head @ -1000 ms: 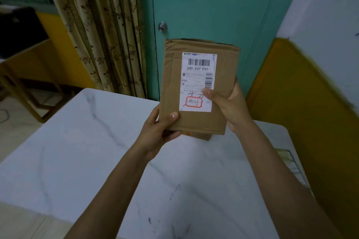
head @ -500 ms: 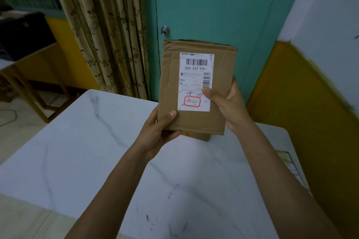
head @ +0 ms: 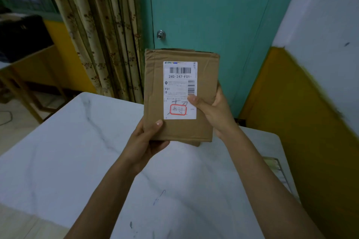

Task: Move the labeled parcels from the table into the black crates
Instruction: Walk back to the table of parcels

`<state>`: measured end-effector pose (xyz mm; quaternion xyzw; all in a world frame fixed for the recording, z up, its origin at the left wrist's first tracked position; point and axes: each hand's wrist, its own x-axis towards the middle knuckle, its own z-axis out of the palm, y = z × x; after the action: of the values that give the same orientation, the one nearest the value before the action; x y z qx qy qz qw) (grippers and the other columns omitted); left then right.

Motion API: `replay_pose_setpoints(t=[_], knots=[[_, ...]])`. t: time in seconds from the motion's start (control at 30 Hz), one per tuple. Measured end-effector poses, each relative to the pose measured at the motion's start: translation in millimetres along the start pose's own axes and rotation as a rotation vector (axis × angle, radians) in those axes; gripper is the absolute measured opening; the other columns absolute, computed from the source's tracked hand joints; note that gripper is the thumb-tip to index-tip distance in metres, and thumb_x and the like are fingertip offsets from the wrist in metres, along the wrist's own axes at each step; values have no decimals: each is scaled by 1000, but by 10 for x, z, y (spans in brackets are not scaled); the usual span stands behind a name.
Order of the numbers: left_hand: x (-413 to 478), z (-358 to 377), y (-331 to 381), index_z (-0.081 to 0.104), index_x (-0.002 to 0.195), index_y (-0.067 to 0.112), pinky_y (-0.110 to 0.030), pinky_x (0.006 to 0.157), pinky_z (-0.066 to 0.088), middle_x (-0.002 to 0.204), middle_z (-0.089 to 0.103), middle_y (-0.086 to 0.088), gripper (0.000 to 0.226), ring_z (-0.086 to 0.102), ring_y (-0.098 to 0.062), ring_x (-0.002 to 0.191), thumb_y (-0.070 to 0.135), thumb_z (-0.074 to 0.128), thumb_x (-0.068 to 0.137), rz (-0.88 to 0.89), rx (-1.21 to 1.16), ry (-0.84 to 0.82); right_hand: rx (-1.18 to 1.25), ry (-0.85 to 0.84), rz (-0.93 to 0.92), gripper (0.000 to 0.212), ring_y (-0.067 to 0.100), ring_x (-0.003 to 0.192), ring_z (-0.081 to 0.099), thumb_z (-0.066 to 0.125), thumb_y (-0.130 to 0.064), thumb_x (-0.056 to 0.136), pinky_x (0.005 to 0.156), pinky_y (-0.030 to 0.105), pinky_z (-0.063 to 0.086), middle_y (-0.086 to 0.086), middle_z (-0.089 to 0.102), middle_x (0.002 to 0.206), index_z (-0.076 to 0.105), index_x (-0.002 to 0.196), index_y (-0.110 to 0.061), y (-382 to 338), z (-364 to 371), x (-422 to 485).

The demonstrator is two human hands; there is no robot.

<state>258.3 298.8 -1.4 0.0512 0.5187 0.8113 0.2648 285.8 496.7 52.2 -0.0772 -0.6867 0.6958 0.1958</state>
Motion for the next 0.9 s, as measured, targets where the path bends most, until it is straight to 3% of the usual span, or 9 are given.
replay_pose_setpoints(t=[0.17,0.4,0.53,0.63,0.9], knots=[[-110,-181,33,54,126,32,-31,65,58,116,69,0,52,69,-25,100,32,68,75,27,-41,41,-25,-71,30,80,19,109,65,80,-21,74,91,44,55,-1,64,125,37,142,-24,-26,257,43],[-496,-909,345,53,126,33,-31,71,58,117,68,1,54,68,-25,104,26,69,75,99,-26,92,15,-181,45,72,13,100,68,76,-14,79,74,26,59,-4,66,119,39,139,-25,-65,1152,-55],[-951,-1775,683,51,129,28,-29,73,58,118,68,-2,61,68,-23,104,16,71,73,157,-18,184,28,-310,68,50,9,91,71,75,-13,80,71,28,60,-11,69,107,49,117,-35,-41,2207,-197],[-1409,-2596,966,51,130,27,-26,71,56,119,68,-1,63,68,-20,102,18,73,72,203,-14,275,64,-416,92,42,6,86,71,75,-14,80,64,21,57,-17,71,97,51,107,-35,46,3208,-398],[-2569,-4448,1582,51,128,29,-27,70,57,116,69,1,63,70,-18,97,18,72,70,284,-55,517,128,-637,150,60,10,92,71,74,-14,81,70,25,58,-9,69,110,45,133,-23,225,5634,-1006]])
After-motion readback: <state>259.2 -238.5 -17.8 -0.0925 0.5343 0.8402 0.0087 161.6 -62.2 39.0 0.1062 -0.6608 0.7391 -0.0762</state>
